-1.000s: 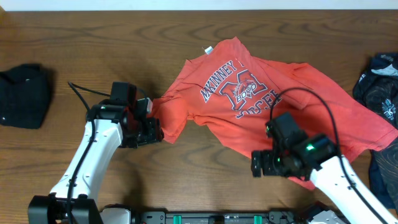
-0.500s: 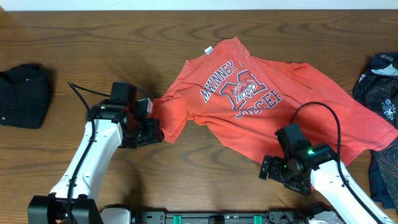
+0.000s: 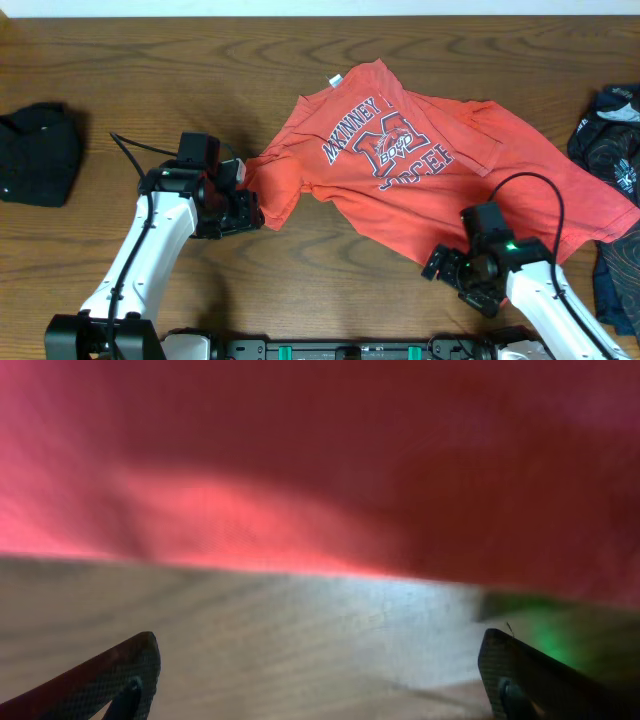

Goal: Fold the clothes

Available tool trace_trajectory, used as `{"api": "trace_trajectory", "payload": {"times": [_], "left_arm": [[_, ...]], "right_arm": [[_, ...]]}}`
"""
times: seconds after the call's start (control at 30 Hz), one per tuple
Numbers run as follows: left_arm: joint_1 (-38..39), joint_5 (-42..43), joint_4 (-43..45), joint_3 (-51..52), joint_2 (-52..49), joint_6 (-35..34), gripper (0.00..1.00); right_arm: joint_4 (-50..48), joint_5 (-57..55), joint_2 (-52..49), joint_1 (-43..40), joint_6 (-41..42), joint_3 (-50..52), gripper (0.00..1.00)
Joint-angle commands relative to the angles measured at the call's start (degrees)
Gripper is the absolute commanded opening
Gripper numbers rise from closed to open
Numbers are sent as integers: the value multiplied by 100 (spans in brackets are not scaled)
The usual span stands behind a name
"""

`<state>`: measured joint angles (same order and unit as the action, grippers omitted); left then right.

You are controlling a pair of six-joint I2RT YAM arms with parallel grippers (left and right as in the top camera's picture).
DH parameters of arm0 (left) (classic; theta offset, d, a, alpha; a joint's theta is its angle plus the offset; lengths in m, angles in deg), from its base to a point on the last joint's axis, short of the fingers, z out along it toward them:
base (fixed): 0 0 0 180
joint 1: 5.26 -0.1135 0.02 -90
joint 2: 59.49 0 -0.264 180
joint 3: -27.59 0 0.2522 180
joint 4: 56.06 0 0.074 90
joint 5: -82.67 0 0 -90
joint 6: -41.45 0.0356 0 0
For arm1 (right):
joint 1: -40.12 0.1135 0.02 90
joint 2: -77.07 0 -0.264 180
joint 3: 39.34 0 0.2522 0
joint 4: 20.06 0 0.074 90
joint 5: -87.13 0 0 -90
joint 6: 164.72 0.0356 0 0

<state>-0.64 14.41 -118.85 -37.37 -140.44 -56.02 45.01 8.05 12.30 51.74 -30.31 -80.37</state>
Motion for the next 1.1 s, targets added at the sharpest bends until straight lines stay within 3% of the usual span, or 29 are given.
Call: {"api": "trace_trajectory", "payload": {"times": [0.0, 0.33, 0.5, 0.57, 0.63, 0.67, 0.73, 0.8, 0.87, 0.9, 0.97, 1.07], "left_arm": [[24, 39, -17, -7, -28, -28, 58], [24, 39, -17, -7, -28, -24, 58], [24, 37, -39, -7, -28, -24, 58], [24, 37, -37, -7, -28, -26, 58], [24, 39, -37, -7, -28, -26, 58], [24, 39, -39, -7, -28, -24, 58], [24, 39, -70, -7, -28, -24, 58], [24, 39, -105, -7, -28, -26, 58], [24, 39, -129, -7, -28, -24, 58], [24, 39, -140, -7, -28, -24, 58], [24, 37, -144, -7, -28, -24, 58], [24, 37, -142, -7, -28, -24, 58]], "right_arm": [[-26, 68, 15, -459, 79, -9, 99], [-380, 2, 15, -1567, 33, -9, 99], [-236, 4, 15, -1714, -33, -9, 99], [-190, 2, 15, -1714, -103, -9, 91], [-205, -13, 15, -1718, -140, -9, 60], [-205, -13, 15, -1725, -140, -9, 54], [-199, -17, 15, -1725, -140, -9, 64], [-197, -26, 15, -1725, -138, -9, 88], [-177, -35, 15, -1733, -136, -7, 85], [-157, -39, 15, -1735, -136, -2, 86], [-131, -37, 2, -1735, -72, 28, 99], [-249, -22, -24, -1753, 37, 192, 99]]}}
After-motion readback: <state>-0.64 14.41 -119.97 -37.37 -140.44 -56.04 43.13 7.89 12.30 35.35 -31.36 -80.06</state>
